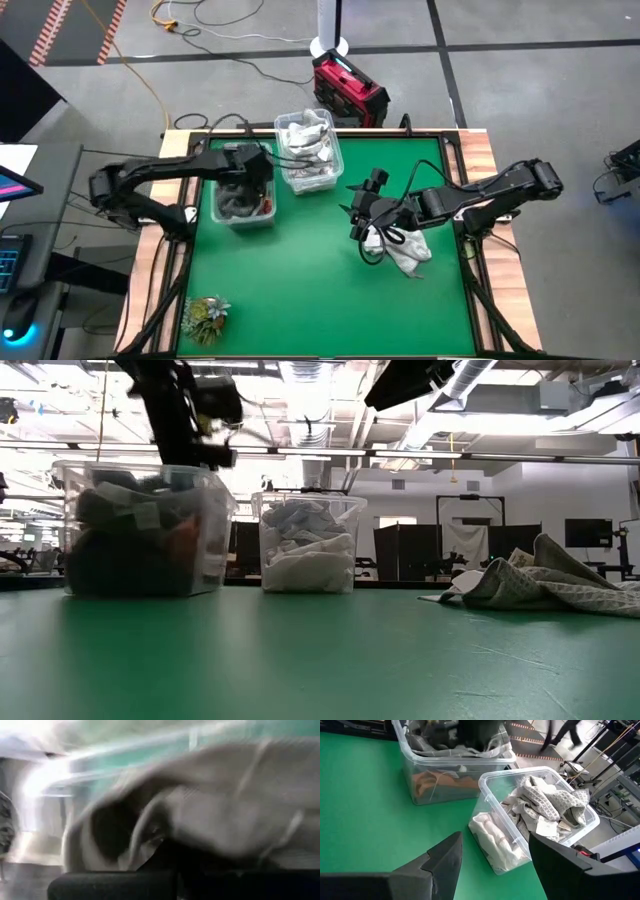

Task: Sort towels by color in basket
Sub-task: Put the gray towel into the left transparent bin

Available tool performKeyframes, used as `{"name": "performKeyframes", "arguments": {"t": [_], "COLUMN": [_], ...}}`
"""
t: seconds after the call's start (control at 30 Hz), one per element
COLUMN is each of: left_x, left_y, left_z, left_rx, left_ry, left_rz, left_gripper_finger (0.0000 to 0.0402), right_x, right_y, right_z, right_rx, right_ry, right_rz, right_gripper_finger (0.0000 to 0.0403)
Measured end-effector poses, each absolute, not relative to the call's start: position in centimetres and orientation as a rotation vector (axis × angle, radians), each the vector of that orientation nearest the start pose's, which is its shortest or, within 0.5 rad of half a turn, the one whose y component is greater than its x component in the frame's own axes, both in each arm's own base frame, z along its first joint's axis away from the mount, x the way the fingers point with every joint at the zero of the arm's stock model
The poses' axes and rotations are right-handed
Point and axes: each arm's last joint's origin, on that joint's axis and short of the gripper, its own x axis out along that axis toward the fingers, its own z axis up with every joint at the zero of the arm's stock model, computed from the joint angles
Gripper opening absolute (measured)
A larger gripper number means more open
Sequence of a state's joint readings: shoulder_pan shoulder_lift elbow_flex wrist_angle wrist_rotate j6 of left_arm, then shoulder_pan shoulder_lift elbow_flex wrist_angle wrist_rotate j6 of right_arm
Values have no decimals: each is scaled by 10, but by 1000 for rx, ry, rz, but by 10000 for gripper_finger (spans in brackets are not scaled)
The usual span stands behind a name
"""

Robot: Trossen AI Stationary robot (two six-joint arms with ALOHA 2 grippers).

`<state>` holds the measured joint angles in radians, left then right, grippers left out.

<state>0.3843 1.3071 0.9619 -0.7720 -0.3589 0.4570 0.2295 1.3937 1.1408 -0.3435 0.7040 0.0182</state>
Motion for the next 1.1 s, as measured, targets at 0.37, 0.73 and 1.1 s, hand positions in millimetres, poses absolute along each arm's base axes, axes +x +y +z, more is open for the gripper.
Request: {"name": "performKeyframes", "arguments": {"t": [0.37,0.73,1.1], "left_x": [193,196,180], "left_y": [94,95,95], "left_z": [294,246,207], "left_rx": [451,334,124], "left_ry": [1078,991,1039], "left_rz": [626,526,415], "left_gripper_finger": [0,0,0], "right_x": [297,296,297], "right_y": [50,50,49], "right_z": [311,309,310], "right_rx": [-243,-251,-245], "right_ry": [514,540,531], "right_rz": [-467,-466,-470], "right_gripper_finger": [260,260,260]}}
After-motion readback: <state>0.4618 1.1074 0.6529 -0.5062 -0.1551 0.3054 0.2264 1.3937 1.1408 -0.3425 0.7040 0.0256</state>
